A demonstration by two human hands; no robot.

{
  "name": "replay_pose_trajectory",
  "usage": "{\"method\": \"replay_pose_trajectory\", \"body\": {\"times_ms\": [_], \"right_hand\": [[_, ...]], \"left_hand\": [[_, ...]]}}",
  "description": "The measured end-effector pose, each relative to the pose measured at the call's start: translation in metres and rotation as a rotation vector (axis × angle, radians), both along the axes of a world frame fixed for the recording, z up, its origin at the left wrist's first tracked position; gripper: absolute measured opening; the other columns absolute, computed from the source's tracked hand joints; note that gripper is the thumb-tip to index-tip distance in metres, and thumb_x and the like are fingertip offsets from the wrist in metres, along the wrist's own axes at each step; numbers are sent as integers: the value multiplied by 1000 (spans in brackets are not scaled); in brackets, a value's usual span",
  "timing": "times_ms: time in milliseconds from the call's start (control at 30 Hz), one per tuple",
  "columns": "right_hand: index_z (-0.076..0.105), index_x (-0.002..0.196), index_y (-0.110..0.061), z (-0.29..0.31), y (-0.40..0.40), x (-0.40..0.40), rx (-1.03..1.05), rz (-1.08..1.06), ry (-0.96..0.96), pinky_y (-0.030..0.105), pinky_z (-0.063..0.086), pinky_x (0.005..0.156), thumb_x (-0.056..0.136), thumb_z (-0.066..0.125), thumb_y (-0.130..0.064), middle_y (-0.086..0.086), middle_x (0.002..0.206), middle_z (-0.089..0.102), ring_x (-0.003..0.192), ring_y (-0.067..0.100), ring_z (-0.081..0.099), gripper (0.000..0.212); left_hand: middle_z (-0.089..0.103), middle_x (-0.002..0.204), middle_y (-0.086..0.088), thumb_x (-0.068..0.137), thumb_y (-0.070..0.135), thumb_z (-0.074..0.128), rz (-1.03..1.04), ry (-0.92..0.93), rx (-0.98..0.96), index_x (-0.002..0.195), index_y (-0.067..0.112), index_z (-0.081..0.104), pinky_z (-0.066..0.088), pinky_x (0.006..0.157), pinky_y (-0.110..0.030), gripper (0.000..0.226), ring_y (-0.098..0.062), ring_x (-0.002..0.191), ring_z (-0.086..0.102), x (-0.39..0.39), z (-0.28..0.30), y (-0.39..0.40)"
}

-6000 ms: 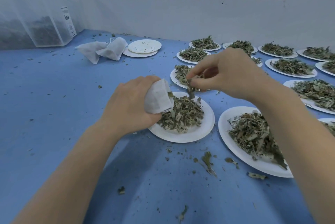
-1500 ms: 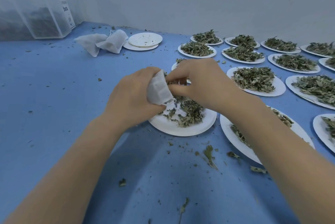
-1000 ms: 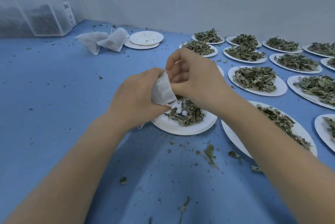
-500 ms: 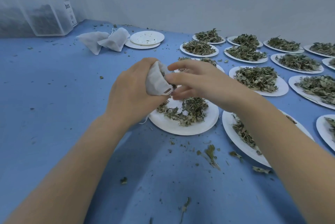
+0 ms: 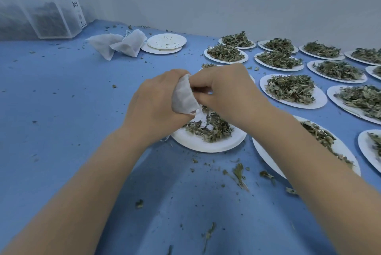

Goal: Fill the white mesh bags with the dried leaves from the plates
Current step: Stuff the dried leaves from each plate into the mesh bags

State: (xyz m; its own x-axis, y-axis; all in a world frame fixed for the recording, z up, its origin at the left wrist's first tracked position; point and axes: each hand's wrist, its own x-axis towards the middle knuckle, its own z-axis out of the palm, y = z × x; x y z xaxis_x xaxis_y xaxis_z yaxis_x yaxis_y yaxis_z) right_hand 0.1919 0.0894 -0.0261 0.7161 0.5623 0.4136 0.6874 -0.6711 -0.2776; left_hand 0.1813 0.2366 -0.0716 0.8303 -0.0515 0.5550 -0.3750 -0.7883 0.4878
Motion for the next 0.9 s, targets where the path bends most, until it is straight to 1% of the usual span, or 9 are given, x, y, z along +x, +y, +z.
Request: {"method": "replay_pose_trajectory", "body": {"times_ms": [100,167,267,400,500,600,733,800,900], "right_hand": [[66,84,-8,-2,7,-3,-179,-33,-25,28,30,61,87,50,-5,8,72,58,70,22,47,17],[58,73,-13,-4,10,-5,-254,-26,106,27,27,56,85,49,-3,-2,64,44,68,18,41,19],[41,55,-27,-1,4,-3,-154,41,311,22,31,54,81,51,1,-11,55,44,57,8,43,39],[74,81,-30,9,-9,-2,96,100,312,22,49,65,80,66,-8,-9,70,69,64,2,61,23],[75,86,-29,15,-24,5,267,61,339,20,54,73,79,73,-13,-7,76,73,63,0,66,18],[72,95,-32,14,-34,15,-61,-130,219,7,46,64,83,69,-30,-9,81,70,60,-7,58,13],[56,125,-30,4,-33,18,-503,-254,370,25,41,72,81,59,-57,-6,111,63,88,10,52,52],[56,125,-22,-1,-30,19,-569,-244,413,28,47,70,82,59,-57,1,108,67,88,15,60,56],[66,113,-18,-6,-28,22,-506,-228,400,23,49,67,84,64,-40,5,97,71,88,17,65,37]], "left_hand": [[64,93,7,62,31,62,-28,-33,-11,108,22,60,37,73,-22,47,-12,83,53,-3,2,-4],[66,88,2,59,24,58,-80,-61,61,104,15,64,30,64,-15,46,-9,77,50,-5,2,-6],[63,90,10,59,29,62,-90,-17,105,106,20,62,31,62,-15,48,-14,78,55,-5,3,-6],[60,98,13,62,35,77,-23,39,72,115,31,53,44,73,-30,58,-15,87,57,-3,4,1],[53,97,20,60,35,74,18,79,75,113,37,48,39,71,-27,60,-11,87,52,0,5,9],[52,98,20,58,41,72,34,133,47,110,38,47,34,72,-23,58,-6,86,47,1,3,12],[54,95,16,58,47,69,58,166,65,106,31,51,33,72,-23,53,-8,87,48,2,1,12],[56,95,14,58,49,70,67,183,73,106,30,52,35,71,-25,54,-10,86,50,3,0,13],[56,97,15,56,49,72,68,216,70,108,34,51,36,72,-26,58,-10,86,49,3,1,14]]}}
